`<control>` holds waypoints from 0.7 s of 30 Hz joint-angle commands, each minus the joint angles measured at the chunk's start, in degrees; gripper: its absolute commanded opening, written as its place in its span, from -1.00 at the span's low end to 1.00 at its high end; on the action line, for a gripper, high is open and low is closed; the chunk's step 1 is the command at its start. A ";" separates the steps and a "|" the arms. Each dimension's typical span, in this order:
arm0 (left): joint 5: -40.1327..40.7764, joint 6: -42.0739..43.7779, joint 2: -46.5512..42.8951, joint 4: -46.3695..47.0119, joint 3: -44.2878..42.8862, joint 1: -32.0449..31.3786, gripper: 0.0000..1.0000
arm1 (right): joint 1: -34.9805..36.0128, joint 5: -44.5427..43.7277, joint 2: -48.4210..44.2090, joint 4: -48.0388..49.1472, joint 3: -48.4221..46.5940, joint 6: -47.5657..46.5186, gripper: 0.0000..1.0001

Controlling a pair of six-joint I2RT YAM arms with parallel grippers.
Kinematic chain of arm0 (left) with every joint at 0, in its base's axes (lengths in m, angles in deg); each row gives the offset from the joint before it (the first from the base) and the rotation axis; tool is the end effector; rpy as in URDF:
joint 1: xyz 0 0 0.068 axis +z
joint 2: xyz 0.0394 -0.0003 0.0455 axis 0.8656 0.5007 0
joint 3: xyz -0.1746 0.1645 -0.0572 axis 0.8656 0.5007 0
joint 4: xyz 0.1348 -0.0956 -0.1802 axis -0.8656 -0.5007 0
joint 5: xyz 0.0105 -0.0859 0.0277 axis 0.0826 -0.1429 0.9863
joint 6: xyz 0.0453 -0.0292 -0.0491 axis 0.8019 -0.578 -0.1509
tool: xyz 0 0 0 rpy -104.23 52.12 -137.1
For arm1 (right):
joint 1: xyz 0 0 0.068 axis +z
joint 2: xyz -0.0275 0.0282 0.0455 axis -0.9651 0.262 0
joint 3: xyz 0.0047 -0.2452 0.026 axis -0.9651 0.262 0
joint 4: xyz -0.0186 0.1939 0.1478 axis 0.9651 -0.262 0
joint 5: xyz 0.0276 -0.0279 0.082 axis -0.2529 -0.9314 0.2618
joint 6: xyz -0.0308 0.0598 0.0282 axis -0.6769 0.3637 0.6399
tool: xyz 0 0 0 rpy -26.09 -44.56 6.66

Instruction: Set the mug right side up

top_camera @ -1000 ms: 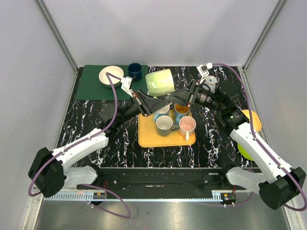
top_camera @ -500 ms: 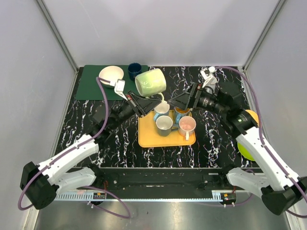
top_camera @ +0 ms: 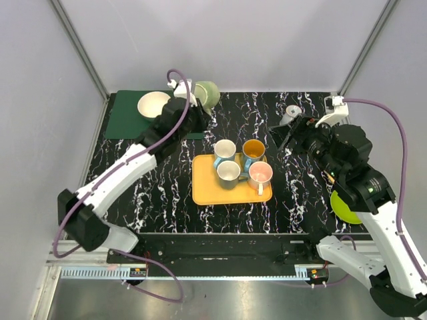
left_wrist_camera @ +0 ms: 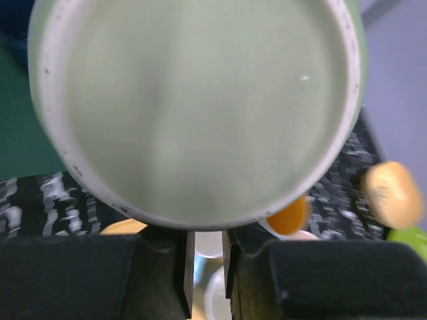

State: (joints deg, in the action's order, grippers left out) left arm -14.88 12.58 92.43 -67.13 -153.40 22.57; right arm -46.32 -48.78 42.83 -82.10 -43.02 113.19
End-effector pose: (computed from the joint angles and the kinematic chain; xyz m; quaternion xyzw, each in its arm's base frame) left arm 0.2696 -0.1939 0.3533 0.0156 0.7957 -0.2742 0.5399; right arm 0.1587 0.0857 0.4243 -0.0058 0.7494 0.3081 0.5860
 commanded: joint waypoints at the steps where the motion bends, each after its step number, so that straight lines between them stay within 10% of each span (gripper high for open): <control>1: 9.64 3.09 3.02 -12.07 -5.38 6.61 -1.00 | 0.25 -10.04 -0.89 -2.16 2.27 -2.28 0.75; 21: 5.60 -2.79 7.32 -9.73 18.01 23.94 -1.00 | 0.16 -7.51 -1.42 4.44 9.75 -0.35 0.74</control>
State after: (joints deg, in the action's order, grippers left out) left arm -7.72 11.62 98.23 -84.72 -135.92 44.69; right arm -46.32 -56.41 41.96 -80.48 -33.62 112.27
